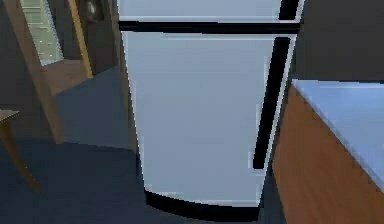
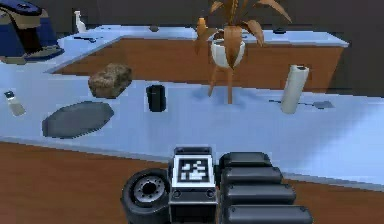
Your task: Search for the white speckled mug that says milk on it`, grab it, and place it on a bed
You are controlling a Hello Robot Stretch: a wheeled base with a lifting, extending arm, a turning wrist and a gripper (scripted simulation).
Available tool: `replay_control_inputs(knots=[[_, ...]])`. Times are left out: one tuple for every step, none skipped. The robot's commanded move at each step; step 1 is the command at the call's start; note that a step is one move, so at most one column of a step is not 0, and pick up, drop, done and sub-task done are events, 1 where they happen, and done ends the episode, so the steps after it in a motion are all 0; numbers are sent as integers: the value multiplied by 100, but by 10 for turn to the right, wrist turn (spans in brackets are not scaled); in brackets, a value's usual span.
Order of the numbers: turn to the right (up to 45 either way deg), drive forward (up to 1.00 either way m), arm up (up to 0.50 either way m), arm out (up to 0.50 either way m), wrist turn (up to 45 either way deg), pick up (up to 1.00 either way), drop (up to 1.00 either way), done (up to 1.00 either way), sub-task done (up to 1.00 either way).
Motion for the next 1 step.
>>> replay_control_inputs(knots=[[-240, 0, 0, 0, 0, 0, 0, 0, 0]])
